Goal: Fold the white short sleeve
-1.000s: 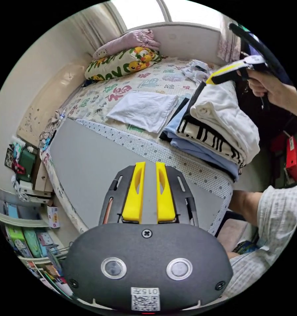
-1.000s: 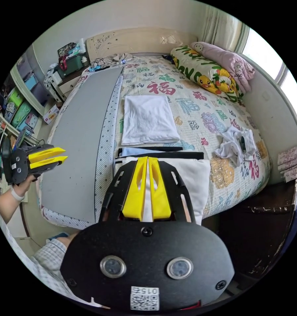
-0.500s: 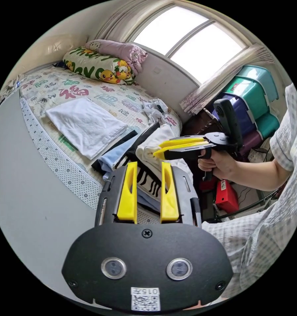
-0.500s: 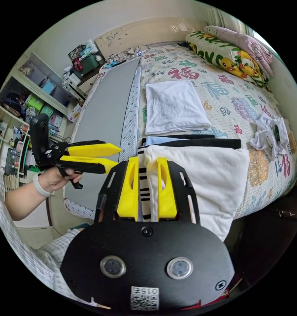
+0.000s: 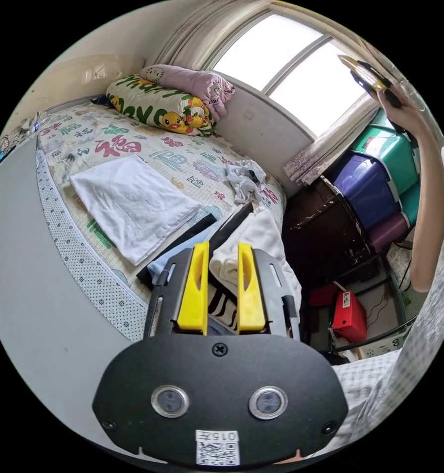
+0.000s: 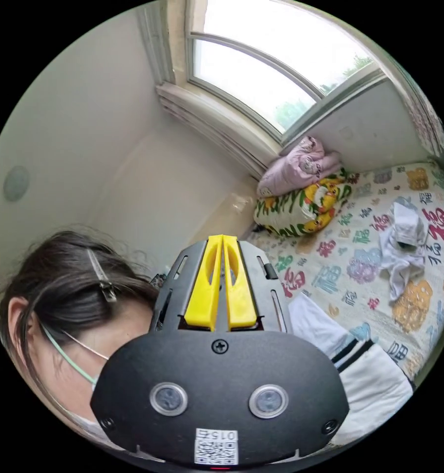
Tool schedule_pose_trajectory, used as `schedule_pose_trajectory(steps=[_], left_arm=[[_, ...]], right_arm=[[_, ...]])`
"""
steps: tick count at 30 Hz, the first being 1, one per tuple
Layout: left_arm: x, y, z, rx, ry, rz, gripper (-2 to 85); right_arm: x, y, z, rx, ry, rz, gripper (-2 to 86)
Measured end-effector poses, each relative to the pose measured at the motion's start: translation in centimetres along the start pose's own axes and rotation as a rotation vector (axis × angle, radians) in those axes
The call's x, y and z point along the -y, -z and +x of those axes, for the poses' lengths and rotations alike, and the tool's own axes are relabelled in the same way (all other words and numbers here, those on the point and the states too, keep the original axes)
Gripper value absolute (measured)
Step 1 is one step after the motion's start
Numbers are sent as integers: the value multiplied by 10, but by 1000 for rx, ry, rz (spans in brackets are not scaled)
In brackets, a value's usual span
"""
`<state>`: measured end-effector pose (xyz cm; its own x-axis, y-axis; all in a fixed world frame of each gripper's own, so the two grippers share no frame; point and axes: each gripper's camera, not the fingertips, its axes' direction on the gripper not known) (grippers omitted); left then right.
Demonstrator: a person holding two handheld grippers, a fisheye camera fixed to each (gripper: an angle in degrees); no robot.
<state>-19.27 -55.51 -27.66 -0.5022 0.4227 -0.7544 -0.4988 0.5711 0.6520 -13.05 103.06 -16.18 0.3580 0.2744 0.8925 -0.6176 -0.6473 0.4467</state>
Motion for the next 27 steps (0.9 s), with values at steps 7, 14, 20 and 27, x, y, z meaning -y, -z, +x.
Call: schedule_pose_trajectory(steps=[7, 14, 20, 27], left_arm=[[20, -36, -5, -31, -48, -45, 86], [41, -55, -22, -27, -35, -41, 84], [65, -73, -32, -39, -30, -29, 84], [116, -92, -31, -68, -76, -75, 88]], right_arm=[[29, 13, 6, 132, 30, 22, -4], [57, 2, 13, 190, 22, -13, -4], [80, -6, 4, 161, 139, 43, -4], [115, -22, 26, -38, 387, 138, -3]])
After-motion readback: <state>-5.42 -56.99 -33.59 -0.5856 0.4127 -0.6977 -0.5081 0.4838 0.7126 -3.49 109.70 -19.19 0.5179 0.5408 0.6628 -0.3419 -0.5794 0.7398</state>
